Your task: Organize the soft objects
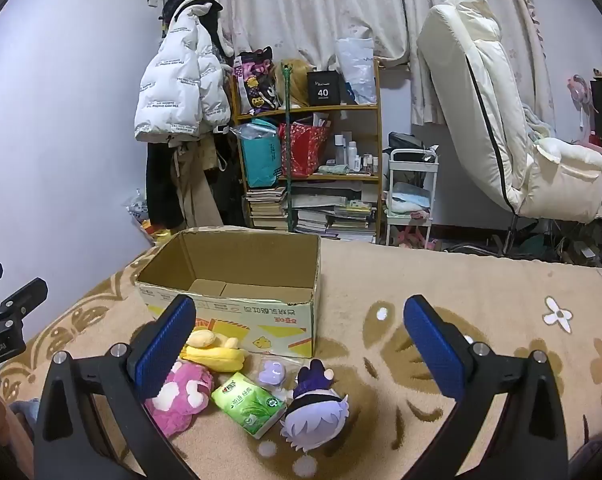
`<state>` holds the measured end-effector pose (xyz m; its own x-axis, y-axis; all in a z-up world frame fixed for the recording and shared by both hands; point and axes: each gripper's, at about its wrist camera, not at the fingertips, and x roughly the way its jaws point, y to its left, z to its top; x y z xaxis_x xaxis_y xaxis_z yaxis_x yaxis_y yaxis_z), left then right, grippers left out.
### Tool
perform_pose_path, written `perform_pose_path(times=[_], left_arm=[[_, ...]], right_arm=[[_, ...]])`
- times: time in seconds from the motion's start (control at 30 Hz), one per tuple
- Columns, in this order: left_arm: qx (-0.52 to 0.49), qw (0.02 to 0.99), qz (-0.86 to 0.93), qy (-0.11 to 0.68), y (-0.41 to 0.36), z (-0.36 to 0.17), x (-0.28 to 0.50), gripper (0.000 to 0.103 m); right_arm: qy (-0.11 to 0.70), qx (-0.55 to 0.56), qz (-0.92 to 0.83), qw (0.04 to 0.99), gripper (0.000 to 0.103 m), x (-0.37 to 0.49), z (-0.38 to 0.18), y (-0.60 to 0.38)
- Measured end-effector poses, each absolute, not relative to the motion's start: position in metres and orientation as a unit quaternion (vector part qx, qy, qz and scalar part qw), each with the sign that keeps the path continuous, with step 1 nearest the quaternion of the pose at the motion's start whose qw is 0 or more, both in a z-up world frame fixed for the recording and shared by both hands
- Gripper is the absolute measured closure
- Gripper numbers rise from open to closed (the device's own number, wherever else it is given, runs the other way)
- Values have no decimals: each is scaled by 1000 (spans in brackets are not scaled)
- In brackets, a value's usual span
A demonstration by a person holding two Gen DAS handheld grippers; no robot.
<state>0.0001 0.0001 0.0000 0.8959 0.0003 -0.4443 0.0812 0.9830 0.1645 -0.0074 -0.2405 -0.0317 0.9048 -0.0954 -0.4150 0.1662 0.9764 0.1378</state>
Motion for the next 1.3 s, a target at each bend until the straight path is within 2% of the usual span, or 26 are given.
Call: perform_pose_path(times=[1.3], left_arm=[[92,968,-18,234,2,-4,2,3]], right_arm=[[215,83,-67,971,0,-6,-34,-240]])
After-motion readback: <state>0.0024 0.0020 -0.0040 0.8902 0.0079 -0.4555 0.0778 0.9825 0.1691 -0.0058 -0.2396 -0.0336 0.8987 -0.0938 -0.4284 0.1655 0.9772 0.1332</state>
